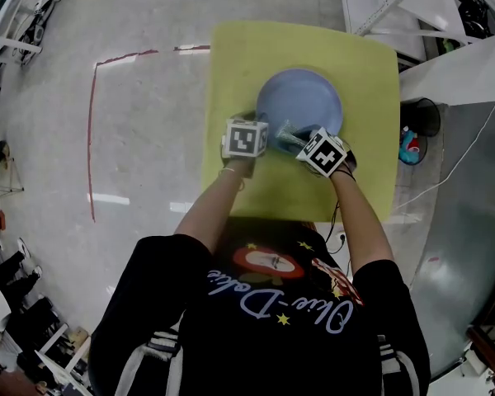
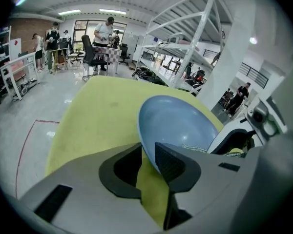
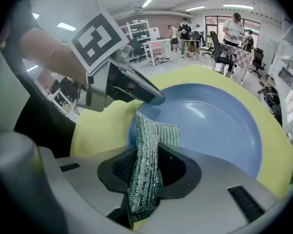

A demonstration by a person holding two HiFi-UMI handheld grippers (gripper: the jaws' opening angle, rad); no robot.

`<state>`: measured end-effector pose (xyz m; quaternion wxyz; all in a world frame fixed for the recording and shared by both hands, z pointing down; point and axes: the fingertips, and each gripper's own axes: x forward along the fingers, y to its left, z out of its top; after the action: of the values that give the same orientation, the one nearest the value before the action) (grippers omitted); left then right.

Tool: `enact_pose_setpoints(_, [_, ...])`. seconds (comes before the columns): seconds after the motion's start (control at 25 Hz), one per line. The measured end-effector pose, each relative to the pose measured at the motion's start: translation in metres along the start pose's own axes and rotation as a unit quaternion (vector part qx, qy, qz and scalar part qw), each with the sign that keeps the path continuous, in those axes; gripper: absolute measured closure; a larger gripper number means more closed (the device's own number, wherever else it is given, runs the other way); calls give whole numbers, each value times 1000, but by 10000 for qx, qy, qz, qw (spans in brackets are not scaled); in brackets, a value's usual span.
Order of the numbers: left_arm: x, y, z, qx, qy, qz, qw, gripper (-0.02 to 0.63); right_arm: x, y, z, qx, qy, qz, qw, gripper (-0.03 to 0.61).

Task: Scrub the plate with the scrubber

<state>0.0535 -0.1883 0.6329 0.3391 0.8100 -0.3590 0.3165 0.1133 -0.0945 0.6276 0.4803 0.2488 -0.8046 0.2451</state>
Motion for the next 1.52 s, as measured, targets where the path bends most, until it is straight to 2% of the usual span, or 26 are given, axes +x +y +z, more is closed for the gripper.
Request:
enact_pose_setpoints(0.12, [-2,2,0,-5,-66,-19,10000,545,-3,0,5,-149,-138,-166,9997,495])
enact_pose_setpoints(0.24, [-2,2,4,172,-289,30,9994,525,-12,-8,8,-165,-447,-585,9972,499])
enact_pose_setpoints(0.4, [-21,3,15,404,-736,187,9963,525,-28,-18,18,96,-1023,-1179,9877,511])
enact_pose_setpoints(0.48, [-38,3,21,577,-1009,229,9930,528,-40,-17,31,401,-1511,-1430,9773,512])
enact_pose_setpoints(0.56, [-54,1,27,735,-1294,162,9887,575,-54,-17,46,706,-2045,-1678,9618,513])
enact_pose_setpoints(0.68, [-75,-9,35,1015,-1679,-49,9806,597,-72,-12,60,1125,-2701,-1895,9373,515])
enact_pose_setpoints(0.96, [-120,-42,46,1634,-2315,-388,9582,612,-118,12,79,1444,-3617,-2273,8926,517])
enact_pose_setpoints(1.12, [-144,-75,50,2154,-2528,-507,9419,612,-146,25,74,1529,-3994,-2411,8712,517])
enact_pose_setpoints(1.24, [-160,-97,56,2444,-2746,-616,9279,611,-166,31,69,1538,-4213,-2508,8578,517])
enact_pose_setpoints(1.52, [-188,-129,49,2366,-2976,-704,9222,612,-201,56,47,1495,-4499,-2624,8404,517])
